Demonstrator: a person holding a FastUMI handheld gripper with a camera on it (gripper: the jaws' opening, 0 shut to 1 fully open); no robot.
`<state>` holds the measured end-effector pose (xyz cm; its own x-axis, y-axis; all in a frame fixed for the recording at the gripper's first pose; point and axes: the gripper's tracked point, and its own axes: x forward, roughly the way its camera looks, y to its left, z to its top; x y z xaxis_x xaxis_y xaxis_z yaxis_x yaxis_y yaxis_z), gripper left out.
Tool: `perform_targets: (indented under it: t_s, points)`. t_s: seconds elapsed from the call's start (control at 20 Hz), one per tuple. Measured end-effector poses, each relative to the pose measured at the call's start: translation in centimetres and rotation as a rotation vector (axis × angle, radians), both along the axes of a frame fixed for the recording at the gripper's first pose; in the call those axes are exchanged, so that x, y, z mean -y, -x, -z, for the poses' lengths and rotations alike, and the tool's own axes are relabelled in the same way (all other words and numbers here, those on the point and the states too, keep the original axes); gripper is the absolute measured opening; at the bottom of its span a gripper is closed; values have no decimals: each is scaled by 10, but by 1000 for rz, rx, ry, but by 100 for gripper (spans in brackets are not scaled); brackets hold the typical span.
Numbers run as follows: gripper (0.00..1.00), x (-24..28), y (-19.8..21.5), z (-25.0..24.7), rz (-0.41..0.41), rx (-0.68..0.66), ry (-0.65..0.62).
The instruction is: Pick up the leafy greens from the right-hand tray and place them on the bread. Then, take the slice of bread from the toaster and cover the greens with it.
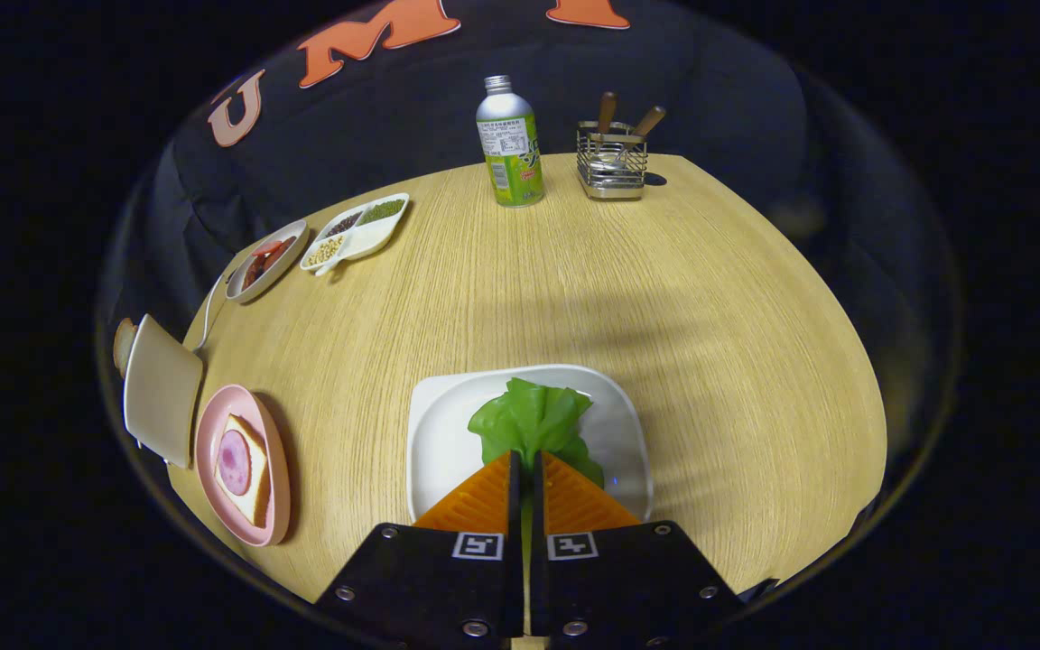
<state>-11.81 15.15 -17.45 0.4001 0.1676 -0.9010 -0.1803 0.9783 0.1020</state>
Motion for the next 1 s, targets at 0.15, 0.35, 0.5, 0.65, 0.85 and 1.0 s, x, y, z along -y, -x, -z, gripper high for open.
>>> perform_targets:
  t_s: [0.15,0.35,0.5,0.65,0.85,1.0]
  points:
    - [2,-11,1,-11,5,17,-61]
    - [2,-24,4,-29,-14,46,-102]
    - [2,-37,3,-49,-36,85,-133]
    - [2,-58,6,-67,-74,112,-176]
    - [2,-86,9,-75,-144,149,-176]
    - [2,-111,15,-75,-184,136,-202]
